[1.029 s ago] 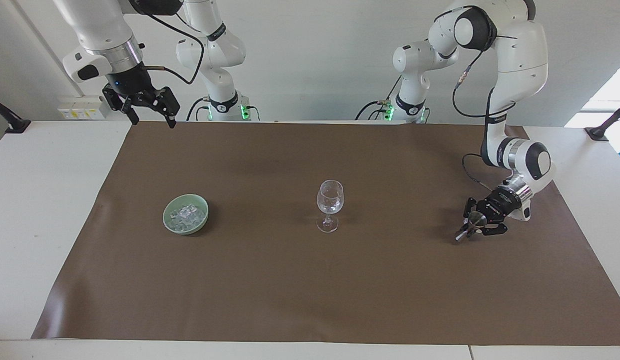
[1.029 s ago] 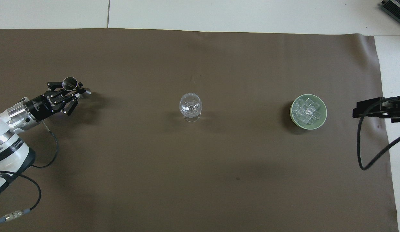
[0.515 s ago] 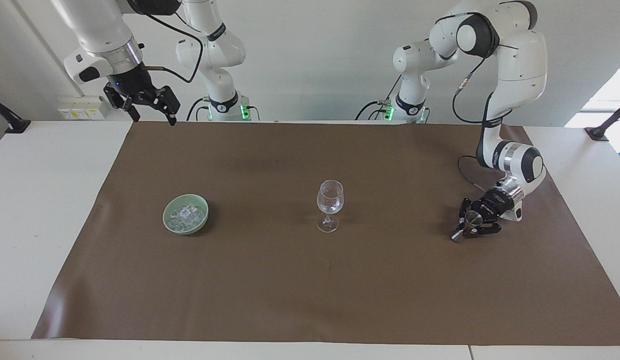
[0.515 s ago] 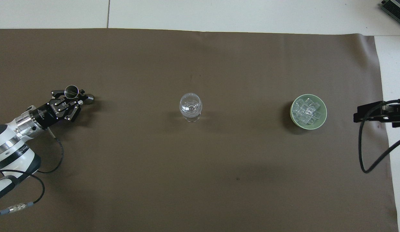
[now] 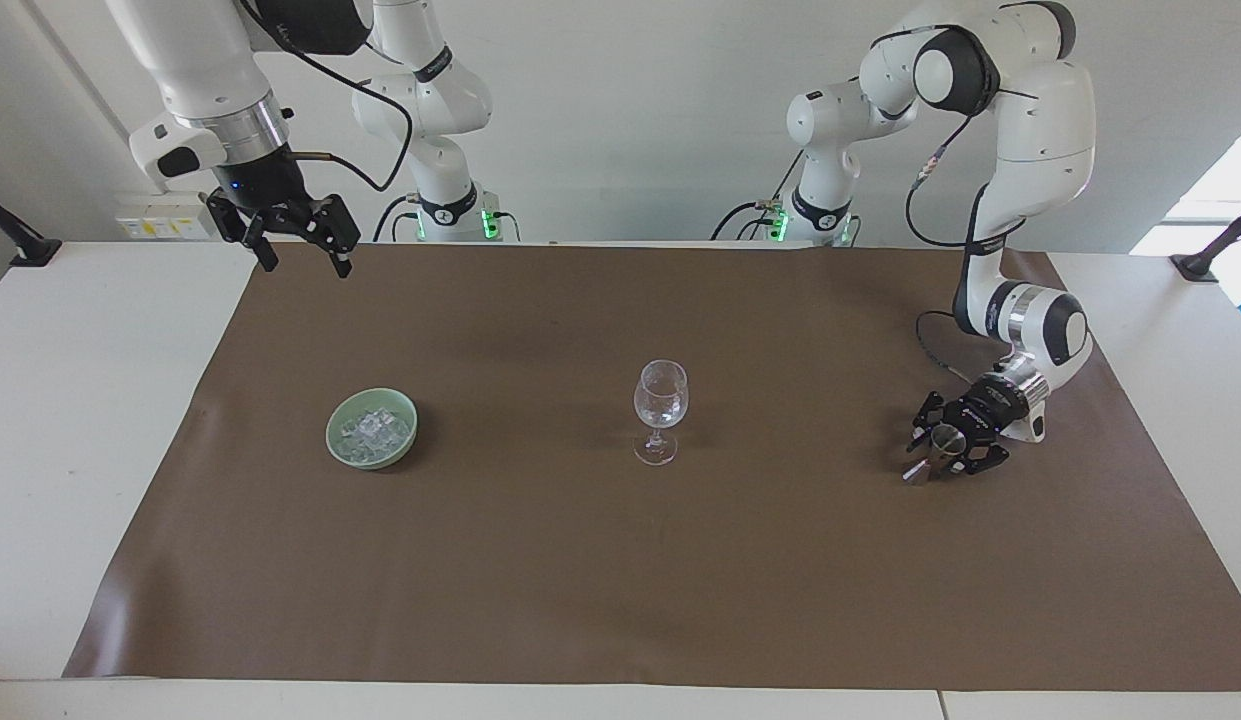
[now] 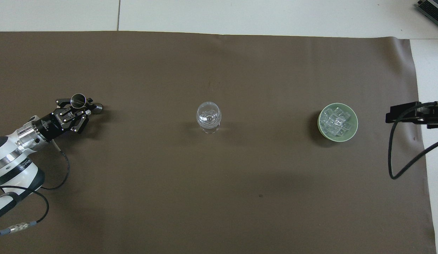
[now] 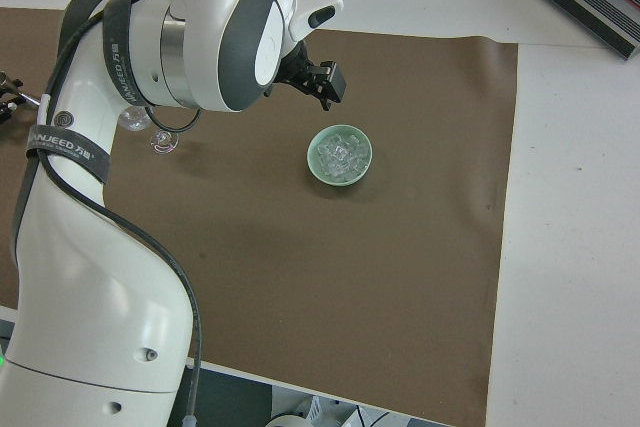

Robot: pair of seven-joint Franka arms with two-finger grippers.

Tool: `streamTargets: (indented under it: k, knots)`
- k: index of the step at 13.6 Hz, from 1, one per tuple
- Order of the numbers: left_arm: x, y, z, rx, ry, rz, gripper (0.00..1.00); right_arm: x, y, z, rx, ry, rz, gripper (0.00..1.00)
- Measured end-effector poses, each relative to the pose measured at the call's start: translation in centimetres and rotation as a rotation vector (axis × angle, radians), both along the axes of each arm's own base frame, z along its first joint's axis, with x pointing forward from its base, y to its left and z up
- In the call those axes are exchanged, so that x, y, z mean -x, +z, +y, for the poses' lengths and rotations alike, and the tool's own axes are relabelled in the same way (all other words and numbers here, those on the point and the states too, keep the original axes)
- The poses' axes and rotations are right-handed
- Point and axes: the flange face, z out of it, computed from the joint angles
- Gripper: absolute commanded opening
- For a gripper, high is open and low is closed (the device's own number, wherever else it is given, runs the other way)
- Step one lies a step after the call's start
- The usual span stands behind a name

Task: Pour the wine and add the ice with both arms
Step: 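Lower the silver cup onto the mat and open the left gripper, then withdraw the left gripper while the right gripper reaches into the ice bowl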

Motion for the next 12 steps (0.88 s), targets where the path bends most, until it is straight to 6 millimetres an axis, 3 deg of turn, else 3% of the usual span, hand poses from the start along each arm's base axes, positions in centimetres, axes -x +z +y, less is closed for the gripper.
streamTargets:
  k: [1,2,8,12]
  knots:
    - [0.0,0.0,0.0,0.000,0.000,0.000,0.88,0.0,-0.4,0.1,0.000,0.003,0.000,1.00]
    - [0.0,0.0,0.0,0.001,0.000,0.000,1.00,0.1,-0.8,0.2,0.000,0.004,0.000,1.00]
    - [0.0,0.2,0.5,-0.001,0.005,-0.007,1.00,-0.4,-3.6,0.8,0.002,0.013,-0.021,1.00]
    - [-0.1,2.2,1.4,-0.025,-0.003,-0.032,1.00,-0.8,-5.4,1.3,0.009,0.045,-0.026,1.00]
